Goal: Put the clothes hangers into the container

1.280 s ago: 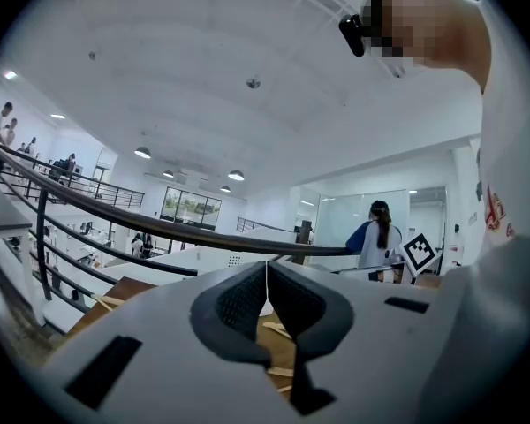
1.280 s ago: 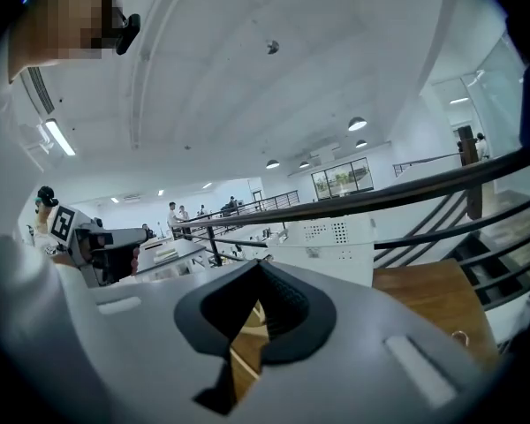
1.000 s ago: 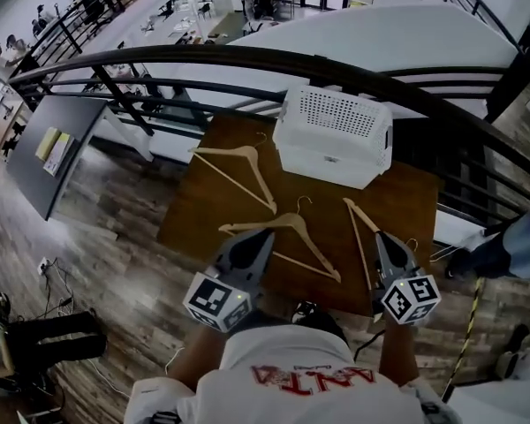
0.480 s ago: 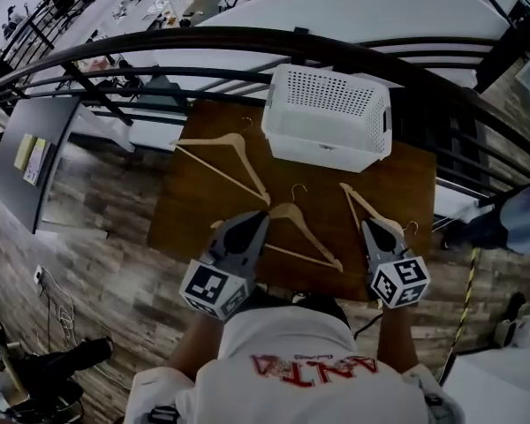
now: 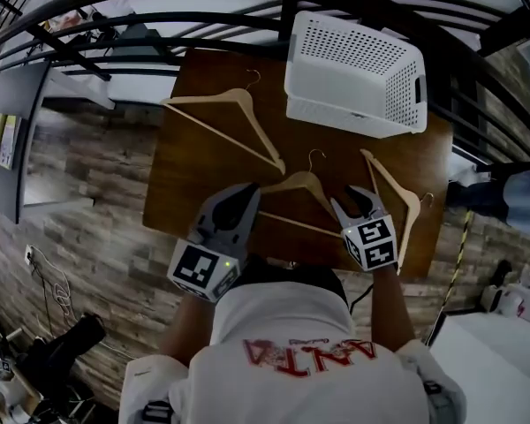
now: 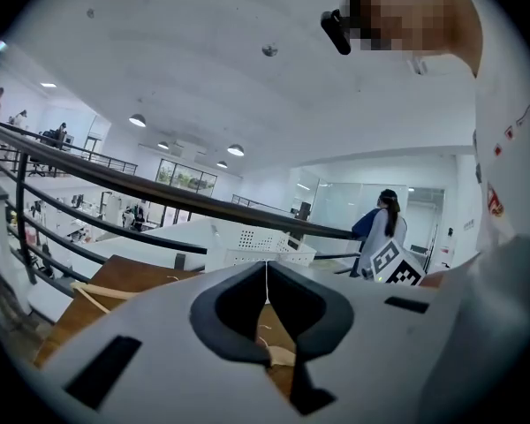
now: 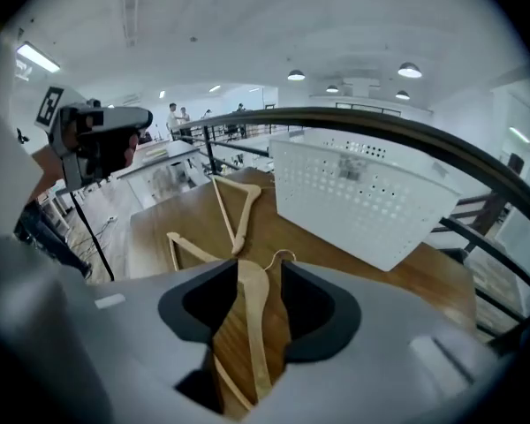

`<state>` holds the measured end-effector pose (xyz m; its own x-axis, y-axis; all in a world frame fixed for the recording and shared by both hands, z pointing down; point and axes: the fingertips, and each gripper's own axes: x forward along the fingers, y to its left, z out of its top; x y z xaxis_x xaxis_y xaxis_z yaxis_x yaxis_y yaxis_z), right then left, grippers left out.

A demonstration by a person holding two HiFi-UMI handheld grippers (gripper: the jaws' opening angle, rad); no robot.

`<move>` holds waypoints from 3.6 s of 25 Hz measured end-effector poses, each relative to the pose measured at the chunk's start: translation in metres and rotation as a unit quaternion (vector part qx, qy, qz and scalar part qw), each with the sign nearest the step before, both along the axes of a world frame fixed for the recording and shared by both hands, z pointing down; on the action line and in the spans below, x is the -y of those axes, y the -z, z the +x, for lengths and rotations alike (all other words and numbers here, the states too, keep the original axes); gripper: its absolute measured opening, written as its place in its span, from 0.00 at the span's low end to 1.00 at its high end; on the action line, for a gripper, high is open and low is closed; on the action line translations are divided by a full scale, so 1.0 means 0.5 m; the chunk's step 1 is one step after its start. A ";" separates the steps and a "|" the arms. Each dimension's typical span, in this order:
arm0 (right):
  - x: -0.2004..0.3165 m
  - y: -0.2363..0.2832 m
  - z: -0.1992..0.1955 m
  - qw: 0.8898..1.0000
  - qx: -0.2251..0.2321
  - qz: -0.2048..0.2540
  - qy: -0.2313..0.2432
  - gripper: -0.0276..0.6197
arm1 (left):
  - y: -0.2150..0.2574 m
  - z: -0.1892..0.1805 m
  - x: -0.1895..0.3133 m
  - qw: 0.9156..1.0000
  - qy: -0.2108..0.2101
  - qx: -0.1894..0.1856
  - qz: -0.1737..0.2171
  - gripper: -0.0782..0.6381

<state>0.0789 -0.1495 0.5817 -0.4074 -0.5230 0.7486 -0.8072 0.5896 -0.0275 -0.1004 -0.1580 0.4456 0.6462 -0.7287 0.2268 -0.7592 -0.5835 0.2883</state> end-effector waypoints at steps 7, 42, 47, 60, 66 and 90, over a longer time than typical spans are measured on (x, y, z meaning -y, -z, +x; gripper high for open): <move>0.022 -0.157 -0.060 0.995 -0.061 -0.076 0.036 0.38 | -0.058 -0.049 0.023 1.000 0.005 -0.002 -0.025 0.12; 0.060 0.014 0.028 0.990 -0.041 0.089 -0.104 0.32 | 0.024 -0.052 0.011 1.000 0.000 -0.011 0.014 0.12; 0.093 0.132 0.091 0.978 -0.040 0.149 -0.143 0.32 | 0.070 -0.032 0.021 0.998 -0.015 -0.034 0.047 0.12; 0.172 0.343 0.241 0.947 -0.063 0.247 -0.197 0.32 | 0.108 0.017 0.041 0.996 -0.030 -0.049 0.065 0.12; 0.275 0.480 0.313 0.928 -0.143 0.300 -0.167 0.32 | 0.115 0.038 0.039 0.996 -0.036 -0.047 0.065 0.12; 0.630 0.219 0.186 0.884 -0.411 0.193 0.113 0.32 | 0.011 -0.058 0.128 0.998 0.023 -0.052 -0.009 0.12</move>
